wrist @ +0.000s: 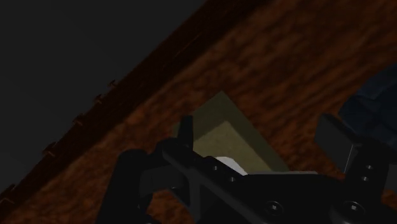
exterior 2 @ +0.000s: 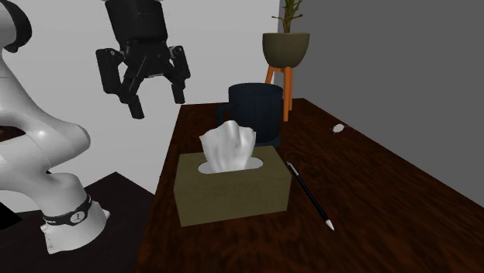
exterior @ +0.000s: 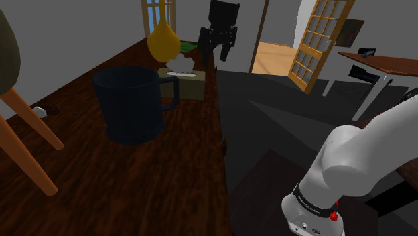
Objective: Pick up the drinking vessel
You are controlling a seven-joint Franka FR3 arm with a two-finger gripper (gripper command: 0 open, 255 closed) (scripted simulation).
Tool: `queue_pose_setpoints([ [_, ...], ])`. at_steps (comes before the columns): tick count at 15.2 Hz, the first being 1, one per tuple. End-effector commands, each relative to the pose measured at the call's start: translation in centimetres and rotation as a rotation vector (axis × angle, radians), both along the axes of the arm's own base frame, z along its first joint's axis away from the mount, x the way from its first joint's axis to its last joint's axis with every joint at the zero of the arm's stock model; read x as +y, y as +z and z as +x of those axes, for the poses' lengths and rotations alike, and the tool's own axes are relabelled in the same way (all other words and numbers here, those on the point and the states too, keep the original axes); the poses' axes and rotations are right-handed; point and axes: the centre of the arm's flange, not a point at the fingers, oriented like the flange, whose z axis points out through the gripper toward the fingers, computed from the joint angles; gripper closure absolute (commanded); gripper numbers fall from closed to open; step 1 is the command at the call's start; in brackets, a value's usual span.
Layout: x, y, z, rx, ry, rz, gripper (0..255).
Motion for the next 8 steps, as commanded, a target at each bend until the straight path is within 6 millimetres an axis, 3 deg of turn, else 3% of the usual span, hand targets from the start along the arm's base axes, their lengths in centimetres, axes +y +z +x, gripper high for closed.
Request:
queue_pose_setpoints([
  [1,2.3,-0.1,1.5,0.019,0.032,-0.002,0],
  [8,11.0,0.4,5.8,0.085,0.142,-0.01,0],
])
